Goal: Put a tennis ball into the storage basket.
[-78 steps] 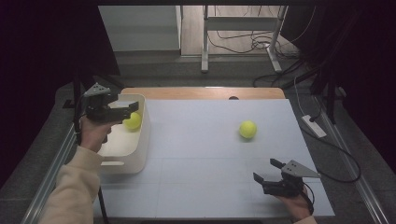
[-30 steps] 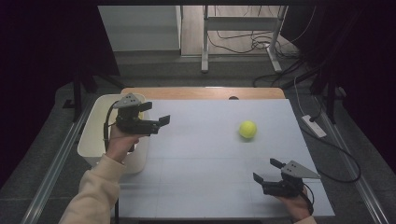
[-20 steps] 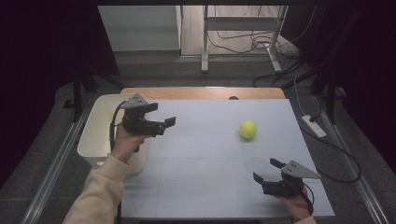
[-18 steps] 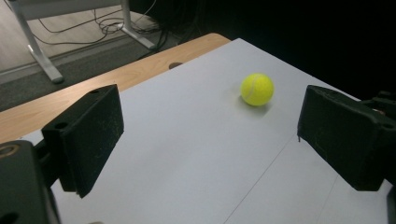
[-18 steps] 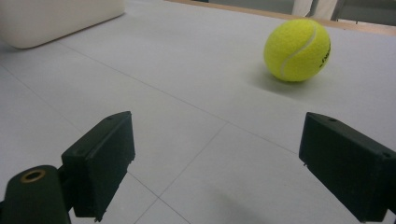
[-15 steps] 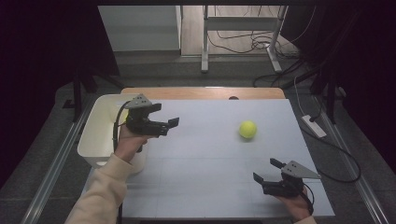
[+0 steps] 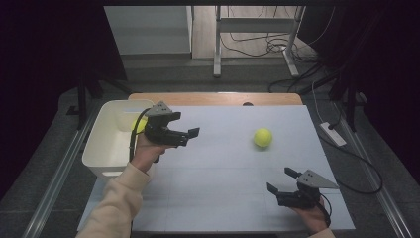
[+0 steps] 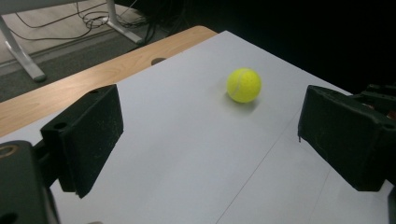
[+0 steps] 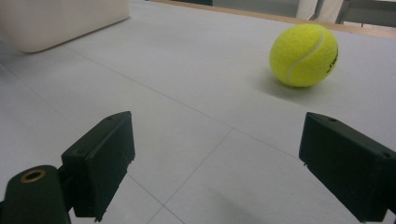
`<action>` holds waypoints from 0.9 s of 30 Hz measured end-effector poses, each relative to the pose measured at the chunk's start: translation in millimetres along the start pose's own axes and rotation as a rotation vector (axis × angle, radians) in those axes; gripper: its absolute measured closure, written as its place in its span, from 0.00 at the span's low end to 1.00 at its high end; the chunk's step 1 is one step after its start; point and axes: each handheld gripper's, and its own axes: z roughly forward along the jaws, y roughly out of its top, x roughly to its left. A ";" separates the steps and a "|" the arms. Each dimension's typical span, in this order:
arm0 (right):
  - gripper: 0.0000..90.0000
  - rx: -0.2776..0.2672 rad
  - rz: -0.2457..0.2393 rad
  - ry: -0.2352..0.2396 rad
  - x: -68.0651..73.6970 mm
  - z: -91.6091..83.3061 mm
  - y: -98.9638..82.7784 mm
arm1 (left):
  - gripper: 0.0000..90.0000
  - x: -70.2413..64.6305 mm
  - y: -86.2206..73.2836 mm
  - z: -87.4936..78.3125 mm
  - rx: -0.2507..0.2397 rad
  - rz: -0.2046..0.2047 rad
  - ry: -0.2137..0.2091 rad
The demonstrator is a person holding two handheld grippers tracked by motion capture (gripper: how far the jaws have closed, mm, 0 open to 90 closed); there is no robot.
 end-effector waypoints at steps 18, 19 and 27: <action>0.12 0.000 -0.009 0.011 1.9 1.3 0.6 | 0.09 -17.9 7.5 32.6 0.033 0.047 -0.032; 0.12 0.000 -0.009 0.011 1.9 1.3 0.6 | 0.09 -17.9 7.5 32.6 0.033 0.047 -0.032; 0.12 0.002 -0.014 0.009 1.9 0.6 0.1 | 0.09 -20.6 9.1 49.7 0.056 0.053 -0.044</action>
